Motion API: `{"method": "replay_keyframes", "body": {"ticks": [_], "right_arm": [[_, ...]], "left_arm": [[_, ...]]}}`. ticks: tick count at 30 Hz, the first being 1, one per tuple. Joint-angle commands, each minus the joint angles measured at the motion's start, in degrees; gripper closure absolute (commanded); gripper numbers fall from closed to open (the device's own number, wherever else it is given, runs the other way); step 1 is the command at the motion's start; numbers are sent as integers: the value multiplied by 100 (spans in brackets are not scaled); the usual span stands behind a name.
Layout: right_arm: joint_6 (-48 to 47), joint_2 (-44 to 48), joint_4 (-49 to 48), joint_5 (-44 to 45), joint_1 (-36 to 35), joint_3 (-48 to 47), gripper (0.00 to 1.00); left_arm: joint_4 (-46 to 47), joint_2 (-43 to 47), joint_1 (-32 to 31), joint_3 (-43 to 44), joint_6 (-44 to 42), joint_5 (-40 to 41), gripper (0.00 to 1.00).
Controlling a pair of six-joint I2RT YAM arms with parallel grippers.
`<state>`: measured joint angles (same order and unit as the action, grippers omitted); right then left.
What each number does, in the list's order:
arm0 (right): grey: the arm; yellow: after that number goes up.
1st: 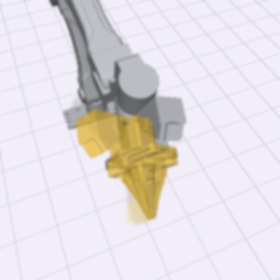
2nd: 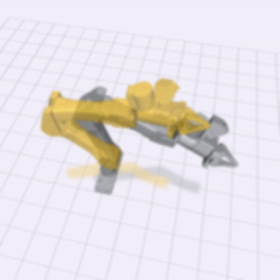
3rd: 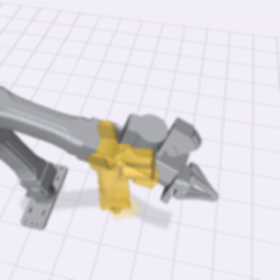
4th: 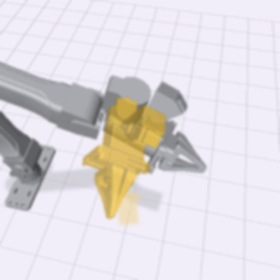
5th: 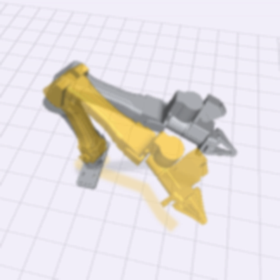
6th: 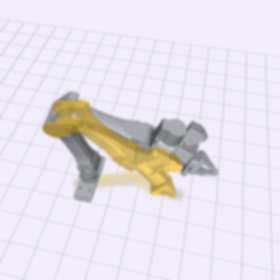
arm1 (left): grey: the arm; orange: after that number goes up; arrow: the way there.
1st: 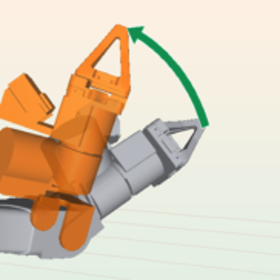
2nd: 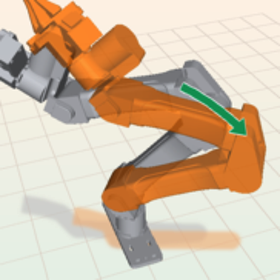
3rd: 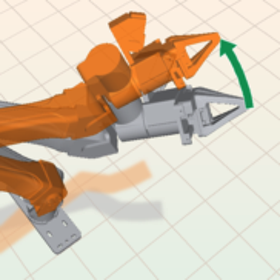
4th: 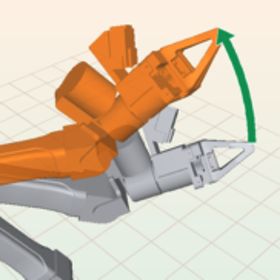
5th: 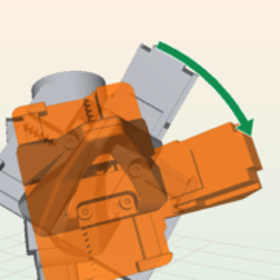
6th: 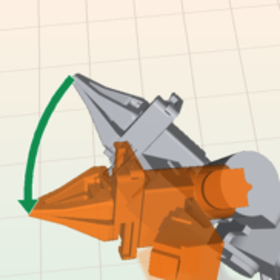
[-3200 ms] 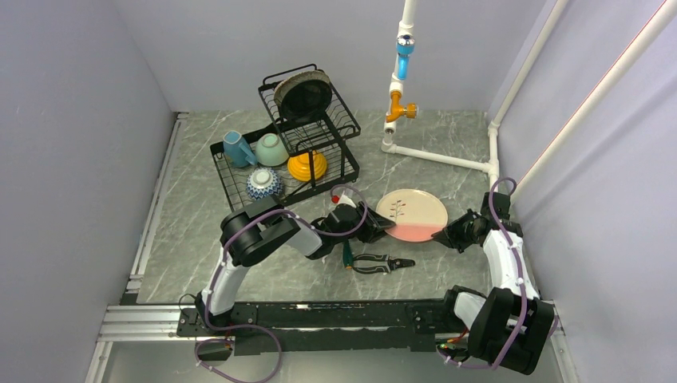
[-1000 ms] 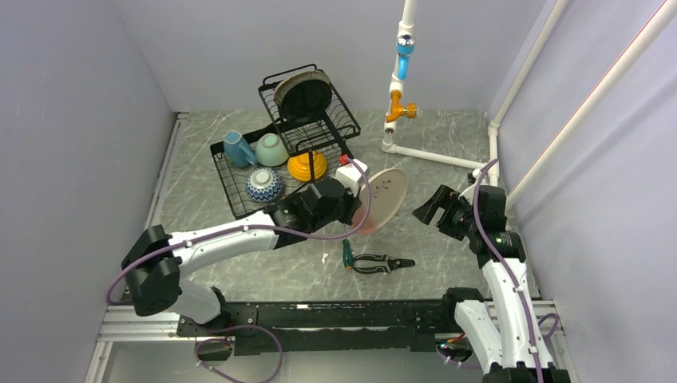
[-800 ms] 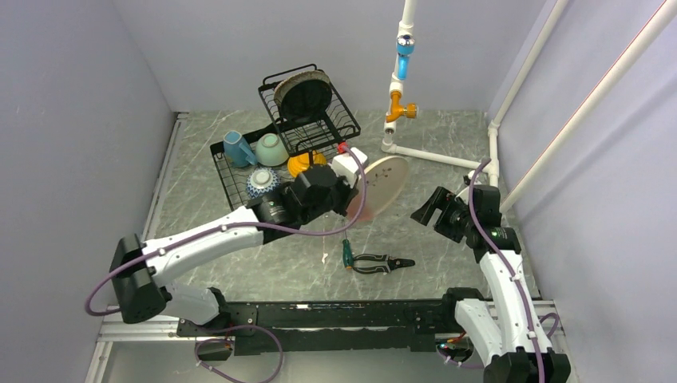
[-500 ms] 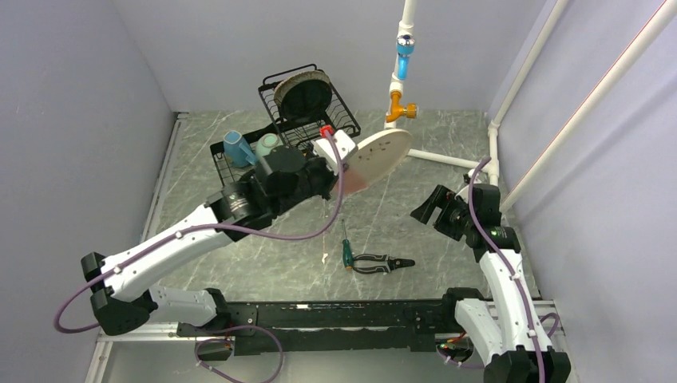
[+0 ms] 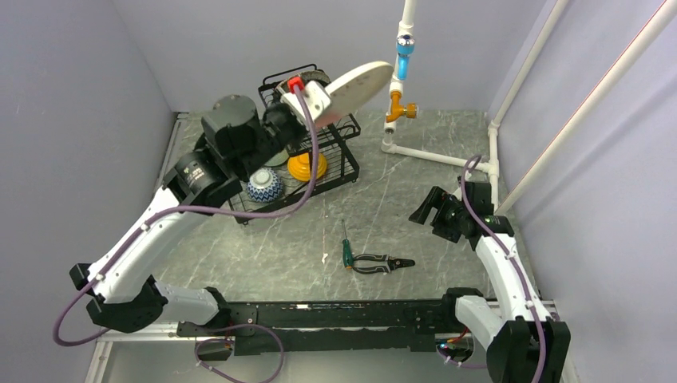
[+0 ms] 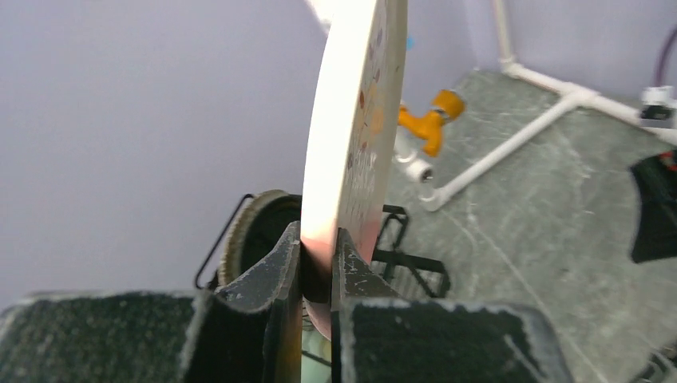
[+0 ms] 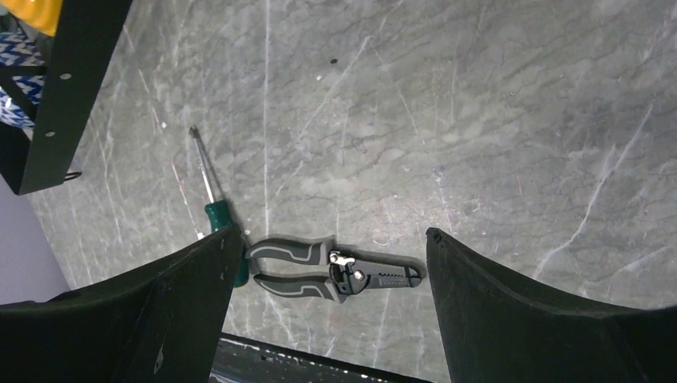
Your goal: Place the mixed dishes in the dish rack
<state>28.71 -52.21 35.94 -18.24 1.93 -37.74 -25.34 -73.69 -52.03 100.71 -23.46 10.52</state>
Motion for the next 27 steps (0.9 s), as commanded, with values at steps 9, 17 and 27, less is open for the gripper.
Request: {"method": "replay_keyframes", "body": {"ticks": [9, 17, 27], "right_arm": [[-100, -927, -32, 286, -89, -519, 13], [-76, -1346, -96, 315, -154, -498, 13], [-36, -1605, -163, 339, -159, -617, 13]], "left_arm": [[161, -474, 1861, 1037, -224, -1949, 100], [229, -714, 2423, 924, -220, -2743, 100], [434, -593, 2943, 379, -413, -3784, 100]]}}
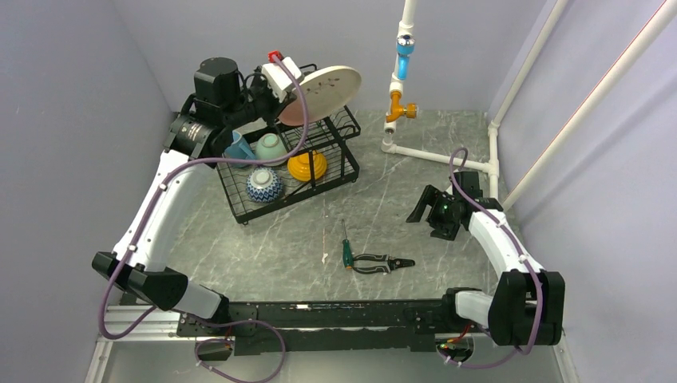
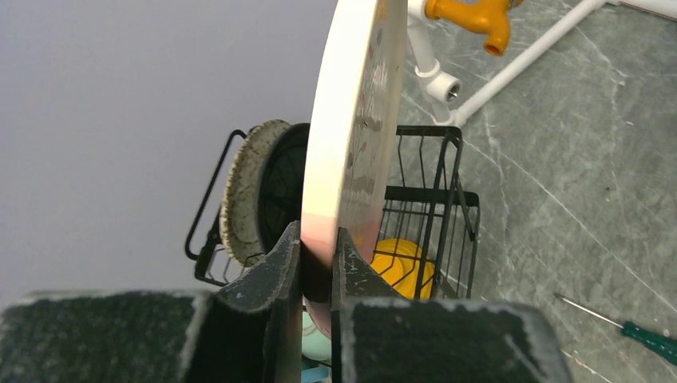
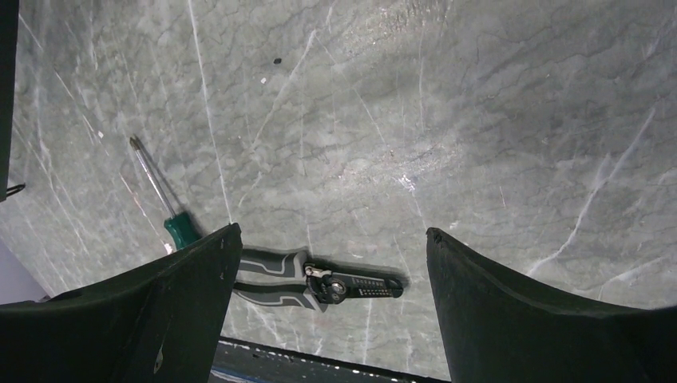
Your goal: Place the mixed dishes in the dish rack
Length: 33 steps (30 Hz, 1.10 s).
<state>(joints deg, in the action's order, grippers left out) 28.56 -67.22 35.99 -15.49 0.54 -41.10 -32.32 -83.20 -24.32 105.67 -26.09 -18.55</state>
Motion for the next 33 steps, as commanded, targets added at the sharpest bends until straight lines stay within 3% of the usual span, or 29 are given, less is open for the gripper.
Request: {"method": "replay_keyframes", "body": {"ticks": [1, 33], "right_arm": [[-3, -129, -185, 49, -18, -303, 13], [124, -220, -231, 125, -285, -391, 13]], "left_arm": [[1230, 400, 229, -212, -128, -992, 100], [1218, -139, 529, -393, -40, -1030, 100]]}}
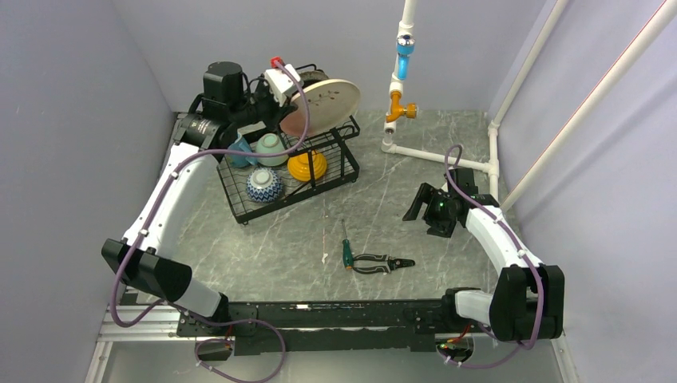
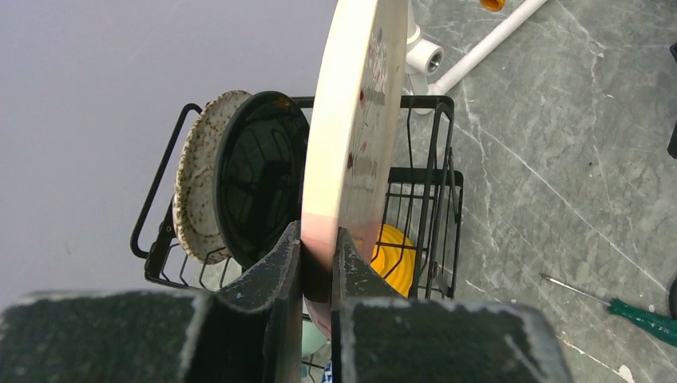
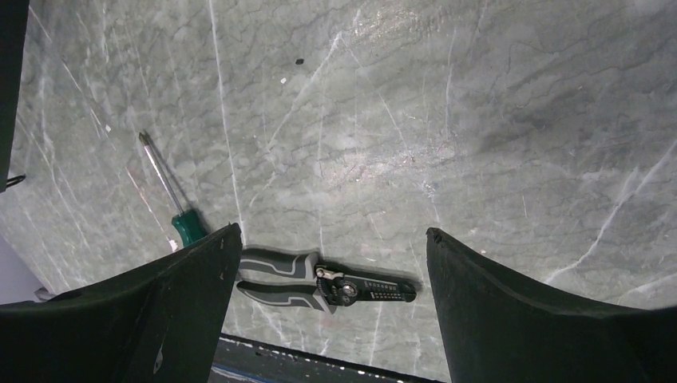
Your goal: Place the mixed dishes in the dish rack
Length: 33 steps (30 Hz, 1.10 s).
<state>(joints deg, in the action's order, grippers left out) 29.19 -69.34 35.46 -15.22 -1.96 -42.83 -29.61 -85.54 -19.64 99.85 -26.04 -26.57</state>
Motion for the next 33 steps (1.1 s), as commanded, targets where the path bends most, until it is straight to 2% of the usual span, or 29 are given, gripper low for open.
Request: {"method": "replay_keyframes", "body": {"ticks": [1, 19, 30, 33], "right_arm": [[59, -18, -181, 99, -41, -211, 13], [71, -143, -242, 98, -110, -226, 13], [73, -81, -248, 125, -139, -198, 12], [71, -96, -250, 127, -161, -208, 13]], "left_arm": [[953, 96, 65, 173, -49, -240, 100], [1134, 95, 213, -282, -158, -462, 100], [547, -244, 349, 182, 68, -400, 100], [772, -96, 355, -64, 98, -317, 91]]}}
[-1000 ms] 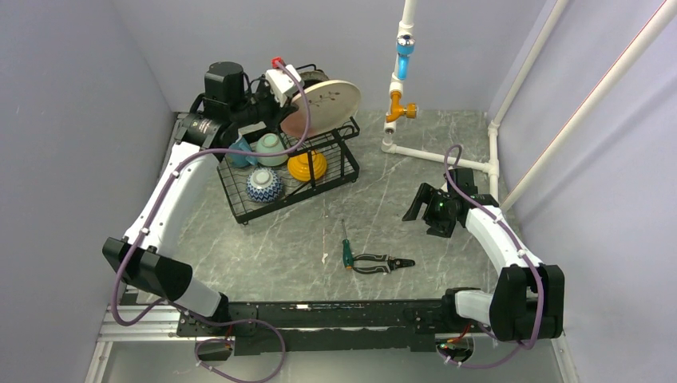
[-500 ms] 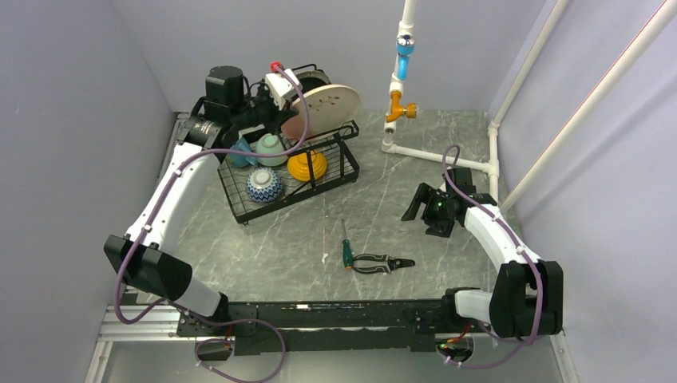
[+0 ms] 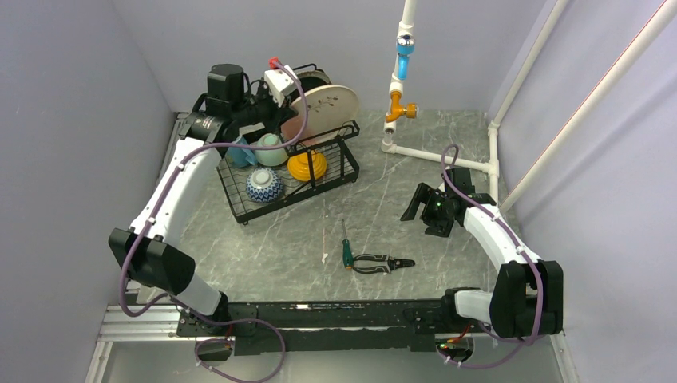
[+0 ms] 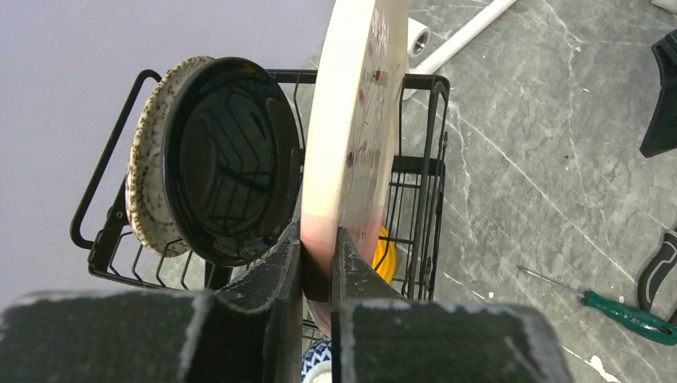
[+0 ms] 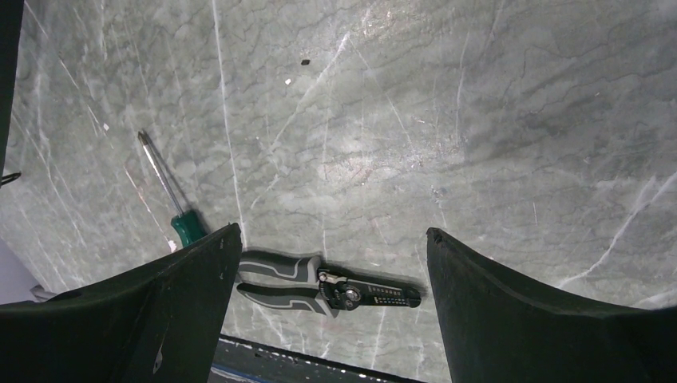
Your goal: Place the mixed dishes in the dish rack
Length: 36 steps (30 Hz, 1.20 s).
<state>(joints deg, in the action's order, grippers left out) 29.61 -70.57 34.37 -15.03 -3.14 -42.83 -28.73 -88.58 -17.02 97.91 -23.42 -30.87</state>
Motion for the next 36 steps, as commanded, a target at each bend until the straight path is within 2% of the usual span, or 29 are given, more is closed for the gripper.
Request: {"method": "replay_keyframes", "body": {"ticks": [1, 13, 17, 23, 36], "right_arm": [[32, 25, -141, 111, -50, -208, 13], [13, 45, -112, 145, -112, -247, 13], [-7, 193, -130, 152, -128, -268, 12], [-161, 285, -75, 180, -184, -348, 12], [-370, 509, -6, 294, -347, -468, 10]], "left_arm": [[760, 264, 93, 52, -152, 125, 87], [739, 339, 102, 53, 25, 237, 45], [659, 305, 111, 202, 157, 273, 34], [783, 467, 128, 141, 334, 265, 27], [1015, 862, 205, 178, 744, 318, 20]]}}
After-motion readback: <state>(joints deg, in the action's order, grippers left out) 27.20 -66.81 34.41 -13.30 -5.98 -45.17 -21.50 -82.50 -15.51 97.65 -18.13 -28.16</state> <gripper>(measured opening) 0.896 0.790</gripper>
